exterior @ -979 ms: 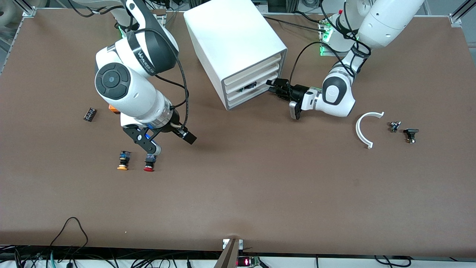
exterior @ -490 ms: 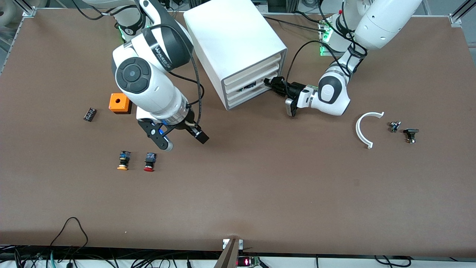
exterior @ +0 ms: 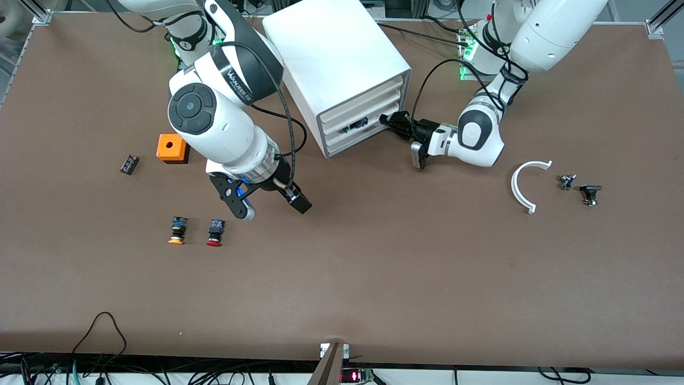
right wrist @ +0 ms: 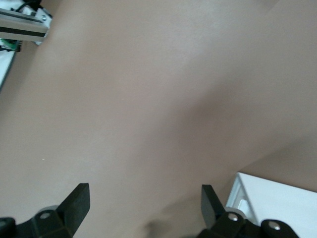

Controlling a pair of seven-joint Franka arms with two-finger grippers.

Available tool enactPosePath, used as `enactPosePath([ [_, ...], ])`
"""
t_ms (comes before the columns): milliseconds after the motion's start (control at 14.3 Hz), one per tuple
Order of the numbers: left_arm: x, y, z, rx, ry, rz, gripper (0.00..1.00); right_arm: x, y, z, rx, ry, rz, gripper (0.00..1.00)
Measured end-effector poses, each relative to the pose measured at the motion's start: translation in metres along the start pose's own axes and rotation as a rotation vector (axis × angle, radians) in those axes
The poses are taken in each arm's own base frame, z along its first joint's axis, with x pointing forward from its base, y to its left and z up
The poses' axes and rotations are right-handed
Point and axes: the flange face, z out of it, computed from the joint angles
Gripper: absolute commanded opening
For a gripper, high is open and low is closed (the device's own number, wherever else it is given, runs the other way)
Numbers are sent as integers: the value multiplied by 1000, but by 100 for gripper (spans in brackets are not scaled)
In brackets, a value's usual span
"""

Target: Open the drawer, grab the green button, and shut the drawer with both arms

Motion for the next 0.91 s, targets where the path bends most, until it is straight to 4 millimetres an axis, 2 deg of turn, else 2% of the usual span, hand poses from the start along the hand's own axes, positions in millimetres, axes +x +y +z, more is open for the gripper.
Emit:
enactPosePath([
  [140,12,-2,-22,35,13,29,0,-10,-5,1,36,3,20,99],
  [420,46,-10,-94,121,64,99,0,-38,-13,18,59,-20,80,99],
  [560,59,-15,-121,143,88,121,0,-68,-17,36,68,-35,116,99],
  [770,74,-24,-141,157,116,136,0,-112,-17,70,43,-52,133,99],
  [840,78,-26,-146,163,120,141,27,-121,-16,79,31,-54,126,99],
  [909,82,-27,-150,173,116,151,99,-131,-14,89,18,-56,115,99],
])
